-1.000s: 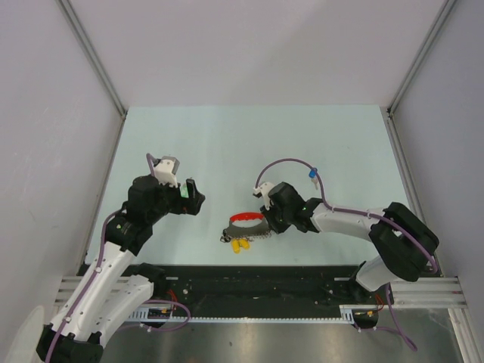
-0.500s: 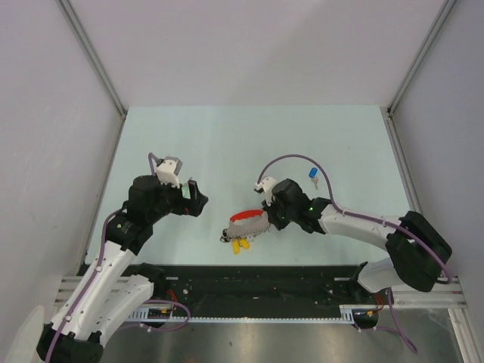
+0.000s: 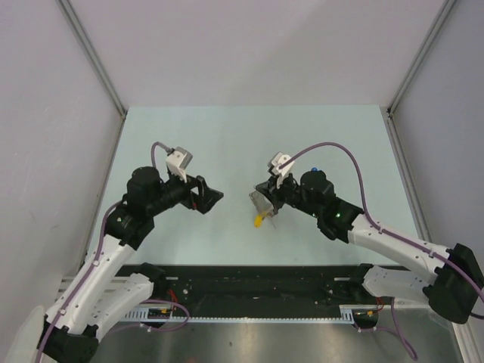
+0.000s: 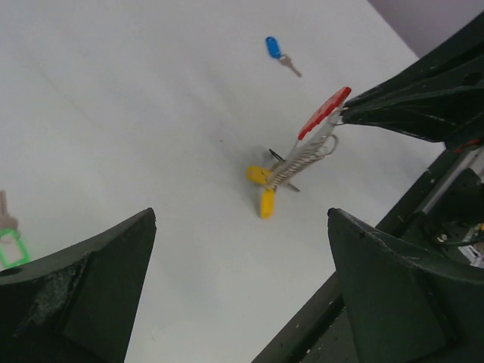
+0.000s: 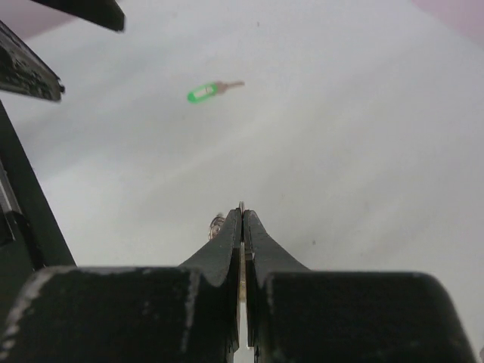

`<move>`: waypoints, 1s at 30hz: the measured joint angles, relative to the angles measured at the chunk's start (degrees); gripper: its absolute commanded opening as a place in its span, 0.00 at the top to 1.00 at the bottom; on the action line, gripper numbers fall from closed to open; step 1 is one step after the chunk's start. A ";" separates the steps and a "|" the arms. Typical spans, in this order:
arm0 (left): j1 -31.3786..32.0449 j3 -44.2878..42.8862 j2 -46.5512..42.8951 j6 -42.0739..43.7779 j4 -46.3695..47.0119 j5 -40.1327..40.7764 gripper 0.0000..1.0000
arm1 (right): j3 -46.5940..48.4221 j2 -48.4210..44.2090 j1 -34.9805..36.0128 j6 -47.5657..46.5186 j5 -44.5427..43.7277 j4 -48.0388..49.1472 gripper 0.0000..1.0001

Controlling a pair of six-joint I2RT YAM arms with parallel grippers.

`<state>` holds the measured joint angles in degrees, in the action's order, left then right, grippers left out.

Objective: Put the keys on the keyring

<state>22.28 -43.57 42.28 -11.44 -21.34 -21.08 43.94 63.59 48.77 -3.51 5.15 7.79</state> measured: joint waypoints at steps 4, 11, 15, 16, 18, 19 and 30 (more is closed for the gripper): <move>4.44 -4.79 2.84 0.42 1.46 -0.07 0.02 | 0.00 -1.33 -0.42 0.28 1.73 2.21 1.00; 7.02 -4.35 5.42 -1.95 7.34 -1.81 0.07 | -2.36 -5.25 -0.61 1.97 5.53 5.81 1.00; 7.82 -1.70 5.18 -3.19 12.22 -3.67 0.11 | -5.33 -8.17 -0.63 3.76 6.97 9.66 1.00; 8.00 -0.68 5.01 -3.65 14.10 -4.17 0.12 | -5.99 -8.68 -0.66 4.26 7.26 10.69 1.00; 8.35 1.29 4.46 -4.70 17.05 -5.29 0.16 | -7.26 -9.44 -0.70 5.57 8.00 12.63 1.00; 8.57 2.45 4.15 -5.16 18.95 -6.03 0.17 | -7.69 -9.66 -0.72 6.21 8.31 13.33 1.00; 14.19 8.57 4.76 -7.56 33.33 -10.73 0.36 | -9.92 -10.47 -0.94 9.18 11.47 16.50 1.00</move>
<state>36.47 -35.00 47.05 -19.00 11.99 -31.81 34.02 53.12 47.83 5.67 16.62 24.29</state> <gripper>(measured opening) 0.687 0.011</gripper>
